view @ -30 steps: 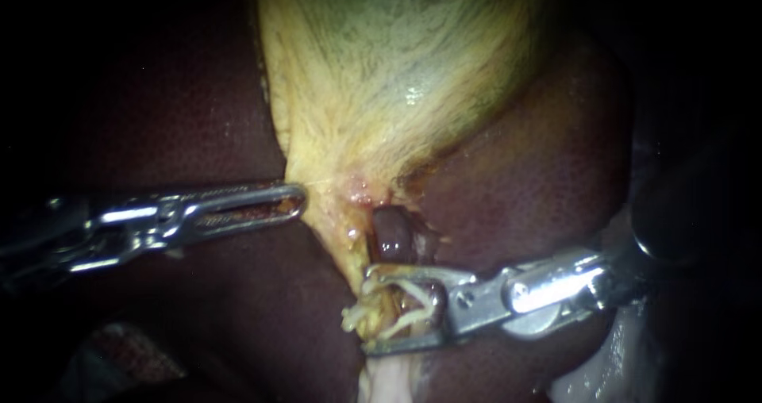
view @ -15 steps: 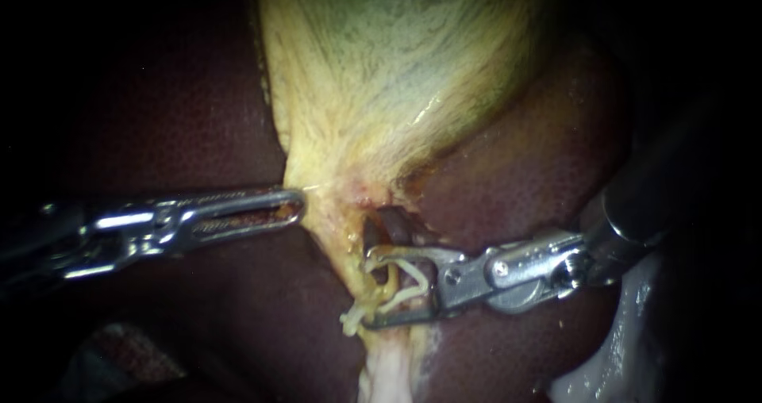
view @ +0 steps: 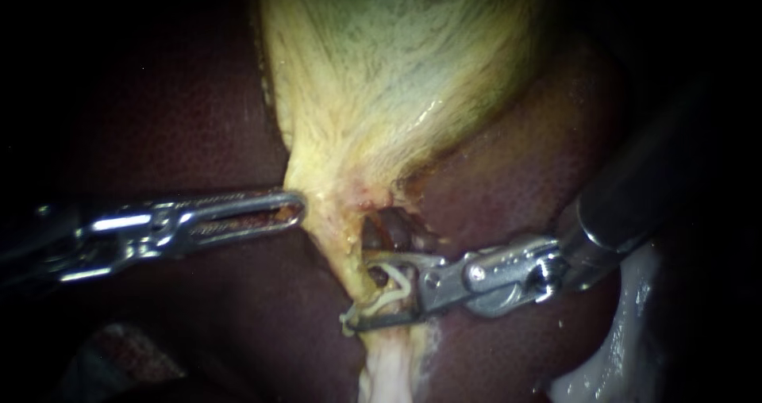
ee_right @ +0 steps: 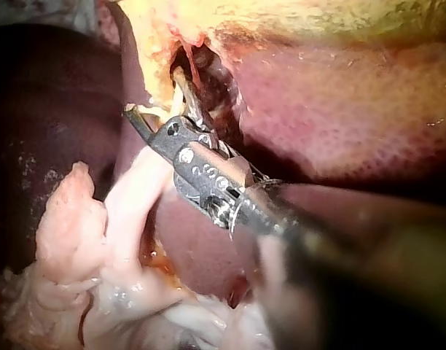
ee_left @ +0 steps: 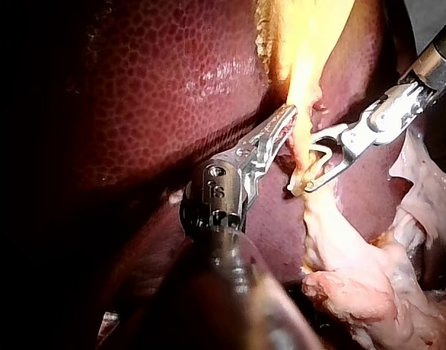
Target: Clipping second clip left tube
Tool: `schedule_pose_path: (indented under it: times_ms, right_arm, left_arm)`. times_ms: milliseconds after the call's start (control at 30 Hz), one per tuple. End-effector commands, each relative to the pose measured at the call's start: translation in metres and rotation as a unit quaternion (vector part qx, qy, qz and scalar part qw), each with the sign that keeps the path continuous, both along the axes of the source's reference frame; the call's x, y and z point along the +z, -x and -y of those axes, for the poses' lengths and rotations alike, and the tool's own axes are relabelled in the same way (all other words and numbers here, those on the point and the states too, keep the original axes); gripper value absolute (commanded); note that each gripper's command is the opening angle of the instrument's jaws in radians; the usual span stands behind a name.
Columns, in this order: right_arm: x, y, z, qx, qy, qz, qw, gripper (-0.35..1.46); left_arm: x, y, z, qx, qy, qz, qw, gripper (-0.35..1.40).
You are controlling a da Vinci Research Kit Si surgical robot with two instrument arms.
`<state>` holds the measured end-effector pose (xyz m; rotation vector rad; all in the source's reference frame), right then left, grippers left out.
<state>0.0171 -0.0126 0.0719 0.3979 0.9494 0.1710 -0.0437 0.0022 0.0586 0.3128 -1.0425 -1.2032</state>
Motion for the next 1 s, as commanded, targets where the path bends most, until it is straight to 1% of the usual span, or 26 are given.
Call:
schedule_pose_path:
  times_ms: [33, 167, 300, 500, 833, 1000]
  right_arm:
    - [0.0, -0.0002, 0.0, 0.0, -0.001, 0.0, 1.0, 0.57]
    - [0.0002, -0.0009, 0.0, 0.001, 0.0, 0.002, 1.0, 0.56]
    - [0.0007, -0.0011, 0.0003, -0.008, 0.001, 0.017, 0.9998, 0.53]
    - [0.0014, -0.0013, 0.0006, -0.014, -0.005, 0.025, 0.9996, 0.51]
    - [0.0015, -0.0018, 0.0008, -0.019, -0.012, 0.022, 0.9995, 0.49]
    - [0.0012, -0.0018, 0.0011, -0.024, -0.014, 0.02, 0.9994, 0.44]
  left_arm:
    - [0.0, 0.0, 0.0, 0.0, 0.0, 0.0, 1.0, -0.35]
    - [0.0, 0.0002, 0.0, -0.001, 0.0, 0.0, 1.0, -0.35]
    - [0.0, 0.0004, 0.0, -0.002, 0.0, -0.002, 1.0, -0.35]
    - [-0.0001, 0.0006, 0.0, -0.002, 0.0, -0.001, 1.0, -0.35]
    - [-0.0003, 0.0009, 0.0, -0.002, -0.001, -0.001, 1.0, -0.35]
    - [-0.0003, 0.0009, 0.0, -0.002, -0.001, -0.001, 1.0, -0.35]
